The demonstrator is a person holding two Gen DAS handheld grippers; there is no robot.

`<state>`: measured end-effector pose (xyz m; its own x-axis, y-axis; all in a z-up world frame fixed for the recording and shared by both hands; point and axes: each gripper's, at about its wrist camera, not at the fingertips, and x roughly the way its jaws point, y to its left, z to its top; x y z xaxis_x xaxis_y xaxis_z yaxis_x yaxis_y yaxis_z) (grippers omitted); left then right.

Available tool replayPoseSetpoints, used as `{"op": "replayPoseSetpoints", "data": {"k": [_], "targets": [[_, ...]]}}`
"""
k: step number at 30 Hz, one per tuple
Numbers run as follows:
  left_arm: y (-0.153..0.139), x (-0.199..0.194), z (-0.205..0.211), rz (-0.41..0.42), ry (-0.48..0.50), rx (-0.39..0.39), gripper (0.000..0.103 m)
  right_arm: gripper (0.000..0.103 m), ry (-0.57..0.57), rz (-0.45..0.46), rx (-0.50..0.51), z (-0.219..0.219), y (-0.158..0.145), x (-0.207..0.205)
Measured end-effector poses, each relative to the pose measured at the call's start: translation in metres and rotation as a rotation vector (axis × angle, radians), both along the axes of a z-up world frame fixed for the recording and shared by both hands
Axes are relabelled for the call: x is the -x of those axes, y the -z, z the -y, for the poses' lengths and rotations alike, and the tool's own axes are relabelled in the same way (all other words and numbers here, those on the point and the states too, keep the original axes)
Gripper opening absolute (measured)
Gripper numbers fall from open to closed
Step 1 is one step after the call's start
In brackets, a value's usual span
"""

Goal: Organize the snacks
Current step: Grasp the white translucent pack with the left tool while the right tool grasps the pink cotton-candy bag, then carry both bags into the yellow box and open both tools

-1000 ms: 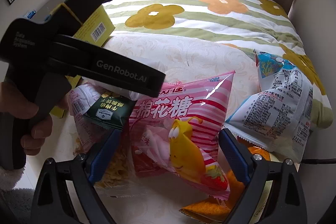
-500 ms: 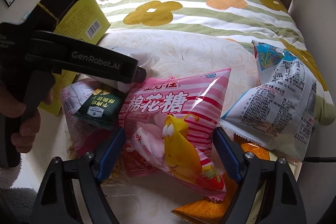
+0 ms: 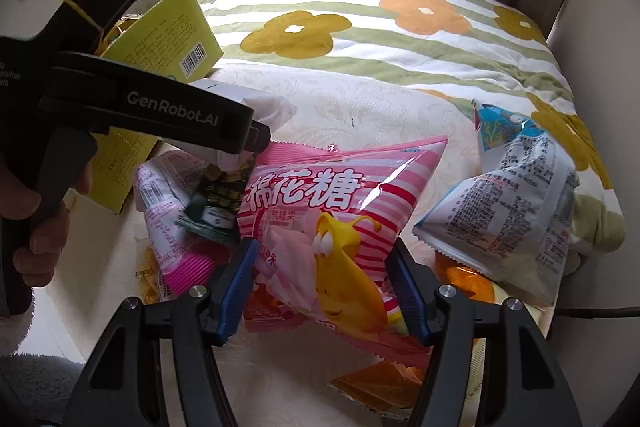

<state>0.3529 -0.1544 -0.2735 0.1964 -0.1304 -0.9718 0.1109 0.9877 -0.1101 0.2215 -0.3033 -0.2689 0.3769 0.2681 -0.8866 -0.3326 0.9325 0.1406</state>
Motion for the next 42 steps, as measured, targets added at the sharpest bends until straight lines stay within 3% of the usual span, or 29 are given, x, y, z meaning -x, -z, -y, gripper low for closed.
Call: {"op": "replayPoseSetpoints", "data": {"k": [8, 17, 26, 34, 42], "targets": [[-0.045, 0.019, -0.004, 0.093, -0.007, 0.023, 0.077, 0.060, 0.026, 0.066, 0.005, 0.003, -0.031, 0.017], [-0.120, 0.053, -0.028, 0.232, -0.056, 0.077, 0.077, 0.060, -0.006, 0.165, 0.013, -0.001, -0.087, 0.031], [-0.184, 0.081, -0.114, 0.365, -0.152, 0.074, 0.077, 0.060, -0.052, 0.263, -0.037, -0.043, -0.143, 0.023], [-0.191, 0.091, -0.217, 0.383, -0.209, 0.043, 0.077, 0.060, -0.081, 0.290, -0.092, -0.137, -0.161, 0.012], [-0.155, 0.081, -0.314, 0.328, -0.185, -0.006, 0.077, 0.060, -0.080, 0.259, -0.107, -0.234, -0.154, 0.001]]}}
